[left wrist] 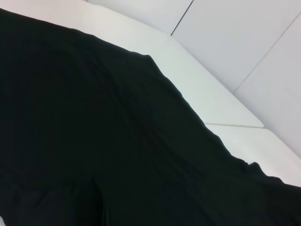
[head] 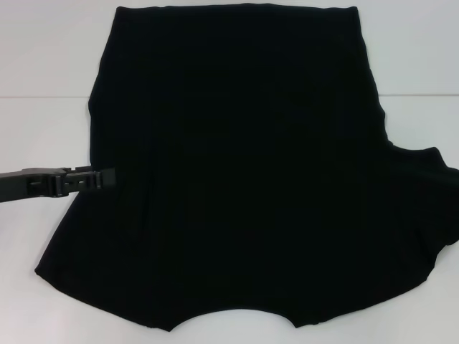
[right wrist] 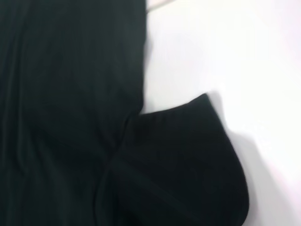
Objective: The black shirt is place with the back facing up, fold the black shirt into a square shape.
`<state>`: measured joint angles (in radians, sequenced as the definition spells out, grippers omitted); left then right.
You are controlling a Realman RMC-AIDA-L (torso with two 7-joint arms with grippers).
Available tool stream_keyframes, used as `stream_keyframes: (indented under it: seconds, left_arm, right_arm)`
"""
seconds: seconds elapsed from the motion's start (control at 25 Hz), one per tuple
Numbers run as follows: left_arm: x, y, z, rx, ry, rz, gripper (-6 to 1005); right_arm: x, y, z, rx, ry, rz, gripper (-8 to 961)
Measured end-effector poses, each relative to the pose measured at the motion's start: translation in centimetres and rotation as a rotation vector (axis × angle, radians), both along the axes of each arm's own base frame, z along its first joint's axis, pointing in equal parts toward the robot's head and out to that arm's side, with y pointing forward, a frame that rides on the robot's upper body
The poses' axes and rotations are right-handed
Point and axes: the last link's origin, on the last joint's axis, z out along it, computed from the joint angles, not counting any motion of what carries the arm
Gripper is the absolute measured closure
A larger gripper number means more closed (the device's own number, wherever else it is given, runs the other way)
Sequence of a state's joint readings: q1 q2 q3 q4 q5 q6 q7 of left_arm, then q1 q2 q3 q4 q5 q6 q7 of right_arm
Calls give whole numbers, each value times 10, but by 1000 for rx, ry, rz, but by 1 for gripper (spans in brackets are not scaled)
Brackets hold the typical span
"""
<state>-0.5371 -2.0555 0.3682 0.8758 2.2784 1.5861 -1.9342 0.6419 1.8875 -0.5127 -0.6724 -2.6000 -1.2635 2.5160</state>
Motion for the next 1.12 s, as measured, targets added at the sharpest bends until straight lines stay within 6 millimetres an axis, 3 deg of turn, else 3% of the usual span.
stream_keyframes:
  seconds: [0.2,0.52,0.76,1.12]
  left_arm:
    - [1,2,0,15,-14,1,268]
    - [4,3,1,30,-37,-7,268]
    - [2,3,4,45,-45,2,268]
    - [2,3,5,51,-50,7,267]
  right_arm:
    - [4,0,8,68,29,3,922]
    - [-16,8,-5,62,66,164,923]
    - [-28,16,-1,52,38,212,923]
    - [-79,41,-24,-75,-119,456,922]
